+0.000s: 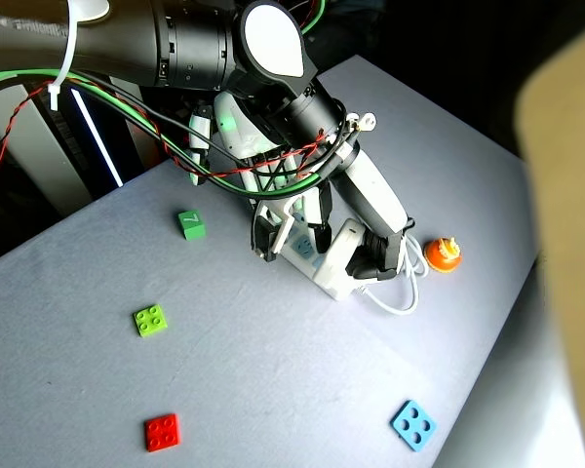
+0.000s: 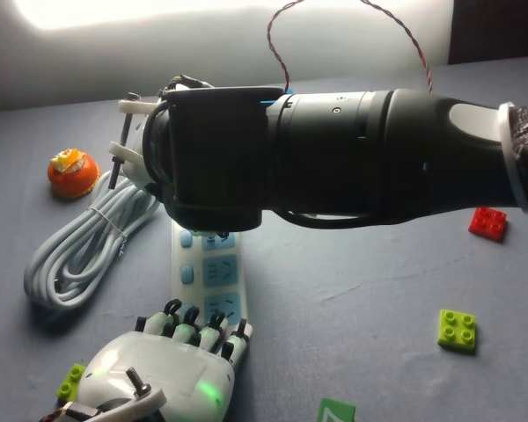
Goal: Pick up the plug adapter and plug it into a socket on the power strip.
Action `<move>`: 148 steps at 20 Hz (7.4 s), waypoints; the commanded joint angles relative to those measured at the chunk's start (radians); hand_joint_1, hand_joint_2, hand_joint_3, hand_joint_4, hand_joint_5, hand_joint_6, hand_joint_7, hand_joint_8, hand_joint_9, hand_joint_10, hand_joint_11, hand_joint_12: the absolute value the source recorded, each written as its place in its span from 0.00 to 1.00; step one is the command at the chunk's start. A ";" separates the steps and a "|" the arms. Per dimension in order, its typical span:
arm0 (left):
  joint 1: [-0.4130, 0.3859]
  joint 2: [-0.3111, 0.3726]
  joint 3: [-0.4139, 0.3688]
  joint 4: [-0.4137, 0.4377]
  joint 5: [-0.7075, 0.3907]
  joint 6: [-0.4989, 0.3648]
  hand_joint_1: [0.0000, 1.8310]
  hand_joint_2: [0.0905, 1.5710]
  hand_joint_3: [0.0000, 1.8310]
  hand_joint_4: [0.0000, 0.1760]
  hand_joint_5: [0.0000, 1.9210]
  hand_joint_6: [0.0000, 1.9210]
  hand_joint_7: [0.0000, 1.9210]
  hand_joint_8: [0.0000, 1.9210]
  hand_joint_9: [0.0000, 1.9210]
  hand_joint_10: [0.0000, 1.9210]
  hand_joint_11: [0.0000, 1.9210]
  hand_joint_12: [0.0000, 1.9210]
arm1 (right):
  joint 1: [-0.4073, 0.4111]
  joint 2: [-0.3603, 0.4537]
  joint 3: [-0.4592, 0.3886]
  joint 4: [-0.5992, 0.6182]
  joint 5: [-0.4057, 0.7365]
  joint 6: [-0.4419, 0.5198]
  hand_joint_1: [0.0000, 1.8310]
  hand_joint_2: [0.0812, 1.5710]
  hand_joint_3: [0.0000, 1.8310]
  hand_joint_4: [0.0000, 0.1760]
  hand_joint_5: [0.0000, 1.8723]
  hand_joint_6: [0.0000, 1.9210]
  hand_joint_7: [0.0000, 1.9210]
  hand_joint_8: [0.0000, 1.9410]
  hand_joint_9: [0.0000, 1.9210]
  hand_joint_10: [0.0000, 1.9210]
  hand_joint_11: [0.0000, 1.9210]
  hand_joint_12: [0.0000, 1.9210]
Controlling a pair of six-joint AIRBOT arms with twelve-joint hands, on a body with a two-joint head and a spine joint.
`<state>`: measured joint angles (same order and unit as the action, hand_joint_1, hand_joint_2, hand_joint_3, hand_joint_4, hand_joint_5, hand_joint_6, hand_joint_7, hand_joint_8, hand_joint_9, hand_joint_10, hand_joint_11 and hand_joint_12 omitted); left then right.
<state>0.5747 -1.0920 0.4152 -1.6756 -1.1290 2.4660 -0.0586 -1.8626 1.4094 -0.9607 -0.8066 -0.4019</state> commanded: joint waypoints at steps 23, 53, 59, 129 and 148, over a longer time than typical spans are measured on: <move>0.018 0.012 -0.003 -0.047 -0.029 0.008 0.00 0.75 0.00 0.00 0.06 0.00 0.05 0.00 0.05 0.00 0.00 0.14 | -0.001 0.000 -0.011 -0.099 0.059 0.040 0.67 0.73 0.00 0.00 0.47 0.51 0.47 0.68 0.38 0.68 0.32 0.86; 0.031 0.018 -0.004 -0.046 -0.030 -0.005 0.00 0.75 0.00 0.00 0.05 0.00 0.05 0.00 0.04 0.00 0.00 0.10 | -0.067 -0.065 0.016 -0.130 0.025 0.165 0.67 0.73 0.00 0.00 0.47 0.51 0.48 0.66 0.39 0.65 0.35 0.84; 0.036 0.020 -0.004 -0.046 -0.030 -0.006 0.00 0.74 0.00 0.00 0.06 0.00 0.05 0.00 0.04 0.00 0.00 0.10 | -0.096 -0.083 0.041 -0.130 0.051 0.174 0.67 0.73 0.00 0.00 0.45 0.52 0.47 0.68 0.39 0.69 0.37 0.84; -0.341 0.177 0.131 -0.185 0.024 0.333 0.00 0.77 0.00 0.00 0.17 0.00 0.15 0.00 0.16 0.01 0.00 0.39 | -0.067 1.152 -0.696 0.015 0.734 0.210 0.22 0.68 0.00 0.00 0.31 0.01 0.33 0.01 0.30 0.01 0.11 0.59; -0.625 0.203 0.214 -0.276 -0.023 0.470 0.24 0.83 0.00 0.10 0.32 1.00 0.40 1.00 0.44 1.00 0.42 1.00 | -0.049 1.152 -0.699 0.015 0.714 0.187 0.32 0.73 0.00 0.00 0.39 1.00 0.42 1.00 0.47 1.00 0.53 1.00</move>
<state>-0.0422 -0.8989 0.6296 -2.0193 -1.1496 2.9284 -0.1207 -0.7162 0.7124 -0.9348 -0.1490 -0.2176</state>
